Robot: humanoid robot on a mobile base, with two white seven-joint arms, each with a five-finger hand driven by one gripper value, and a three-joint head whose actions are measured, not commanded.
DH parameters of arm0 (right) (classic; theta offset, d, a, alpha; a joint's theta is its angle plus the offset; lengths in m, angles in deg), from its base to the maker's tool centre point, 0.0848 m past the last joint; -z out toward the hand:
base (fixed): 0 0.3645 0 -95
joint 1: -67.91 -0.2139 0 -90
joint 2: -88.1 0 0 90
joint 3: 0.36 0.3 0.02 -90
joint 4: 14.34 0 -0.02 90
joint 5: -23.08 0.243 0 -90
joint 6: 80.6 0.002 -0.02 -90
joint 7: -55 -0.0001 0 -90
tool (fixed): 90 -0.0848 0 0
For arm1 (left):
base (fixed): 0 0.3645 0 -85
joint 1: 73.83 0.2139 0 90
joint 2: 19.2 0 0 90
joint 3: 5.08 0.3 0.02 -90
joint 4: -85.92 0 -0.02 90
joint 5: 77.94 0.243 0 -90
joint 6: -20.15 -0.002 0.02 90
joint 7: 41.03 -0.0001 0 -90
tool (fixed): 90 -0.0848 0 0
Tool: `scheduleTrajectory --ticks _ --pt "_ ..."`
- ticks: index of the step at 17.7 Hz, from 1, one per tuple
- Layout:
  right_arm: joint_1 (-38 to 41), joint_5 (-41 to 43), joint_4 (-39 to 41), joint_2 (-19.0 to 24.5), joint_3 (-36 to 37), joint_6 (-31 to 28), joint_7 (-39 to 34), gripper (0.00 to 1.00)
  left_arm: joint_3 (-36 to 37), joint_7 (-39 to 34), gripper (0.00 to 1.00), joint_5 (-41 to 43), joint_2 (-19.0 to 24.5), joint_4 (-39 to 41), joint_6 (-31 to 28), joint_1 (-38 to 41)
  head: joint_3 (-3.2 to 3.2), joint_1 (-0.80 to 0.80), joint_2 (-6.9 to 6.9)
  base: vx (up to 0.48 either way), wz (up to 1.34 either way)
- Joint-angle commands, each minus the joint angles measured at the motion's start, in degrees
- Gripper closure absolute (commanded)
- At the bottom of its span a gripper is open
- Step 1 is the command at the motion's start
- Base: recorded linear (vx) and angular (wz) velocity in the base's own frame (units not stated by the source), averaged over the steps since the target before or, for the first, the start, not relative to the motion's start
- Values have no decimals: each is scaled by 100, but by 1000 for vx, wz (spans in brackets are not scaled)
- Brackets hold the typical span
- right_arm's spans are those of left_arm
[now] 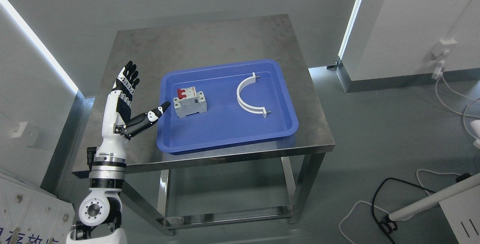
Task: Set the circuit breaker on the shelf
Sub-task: 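Reach the left hand to the grey circuit breaker in the blue tray, then close the left hand fingers around the circuit breaker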
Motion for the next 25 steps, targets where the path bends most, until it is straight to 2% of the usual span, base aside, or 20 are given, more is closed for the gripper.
scheduleTrajectory --ticks 1,6,8,11,13,15,18,21,25 --pt "9 0 0 -100 -1 -2 6 0 90 -2 0 -182 -10 227 17 54 0 0 0 0 0" --pt "1 0 0 -100 -1 -2 6 0 72 42 0 -182 -10 218 26 -16 0 0 0 0 -5" --pt "1 0 8 -100 -1 -2 6 0 151 277 0 -173 258 209 8 -42 0 0 0 2 -13" --pt "1 0 0 -100 7 -2 6 0 195 1128 1 220 793 183 -132 -252 0 0 0 1 -11" --pt "9 0 0 -100 -1 -2 6 0 397 1674 2 643 1058 183 -718 -716 0 0 0 0 0" --pt "1 0 0 -100 -1 -2 6 0 721 1904 2 959 1137 139 -1352 -1253 0 0 0 0 0" --pt "1 0 0 -100 -1 -2 6 0 1153 2132 3 1794 1252 -80 -1504 -1580 0 0 0 7 -14" --pt "9 0 0 -100 -1 -2 6 0 1153 2571 7 1962 1313 -90 -1538 -1484 0 0 0 0 0" --pt "1 0 0 -100 -1 -2 6 0 1145 2775 12 2225 1384 -116 -1951 -1492 0 0 0 0 0"
